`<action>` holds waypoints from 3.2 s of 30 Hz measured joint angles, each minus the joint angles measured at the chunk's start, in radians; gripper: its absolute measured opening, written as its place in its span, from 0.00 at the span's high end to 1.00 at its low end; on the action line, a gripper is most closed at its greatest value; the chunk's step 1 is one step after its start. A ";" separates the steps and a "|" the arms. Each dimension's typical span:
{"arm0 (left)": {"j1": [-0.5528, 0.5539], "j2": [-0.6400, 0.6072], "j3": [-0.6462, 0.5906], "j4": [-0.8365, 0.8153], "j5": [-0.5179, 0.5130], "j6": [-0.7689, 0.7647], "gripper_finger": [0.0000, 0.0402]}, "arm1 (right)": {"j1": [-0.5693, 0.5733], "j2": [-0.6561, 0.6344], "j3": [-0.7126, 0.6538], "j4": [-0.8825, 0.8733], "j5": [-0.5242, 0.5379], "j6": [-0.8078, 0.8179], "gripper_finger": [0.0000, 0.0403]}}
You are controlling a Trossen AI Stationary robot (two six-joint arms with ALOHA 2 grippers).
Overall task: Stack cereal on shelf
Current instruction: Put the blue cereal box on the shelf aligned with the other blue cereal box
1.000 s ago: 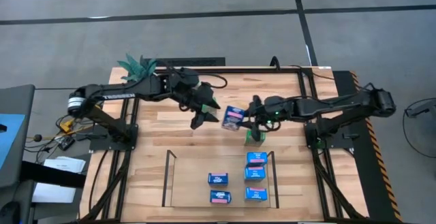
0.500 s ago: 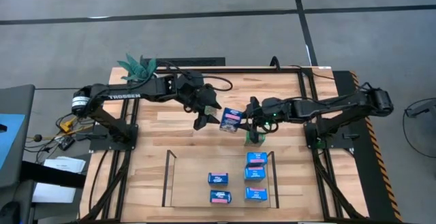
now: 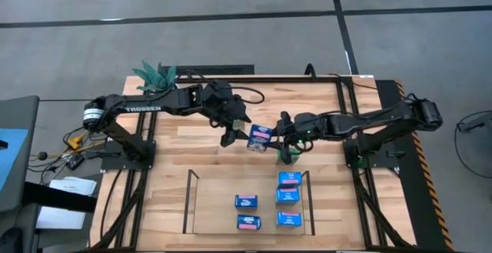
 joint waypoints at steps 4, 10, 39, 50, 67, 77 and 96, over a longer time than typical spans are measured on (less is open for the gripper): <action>-0.002 0.000 0.000 0.006 0.008 0.002 0.20 | 0.000 0.042 0.000 0.032 -0.001 0.000 0.56; -0.016 0.008 0.000 -0.010 0.025 0.018 0.20 | 0.002 0.087 0.000 0.105 -0.026 0.020 0.56; -0.068 0.030 -0.001 -0.020 -0.010 0.044 0.28 | 0.026 0.088 -0.001 0.111 -0.027 0.046 0.56; -0.075 0.046 0.000 0.010 -0.007 0.002 0.34 | 0.027 0.088 -0.001 0.106 -0.026 0.047 0.56; -0.075 0.045 0.000 0.009 -0.010 -0.001 0.35 | 0.027 0.088 -0.001 0.100 -0.026 0.053 0.56; -0.075 0.045 0.000 0.010 -0.028 -0.003 0.52 | 0.027 0.088 -0.001 0.102 -0.027 0.052 0.56; -0.075 0.045 0.000 0.009 -0.034 0.009 0.60 | 0.025 0.088 -0.001 0.102 -0.029 0.052 0.55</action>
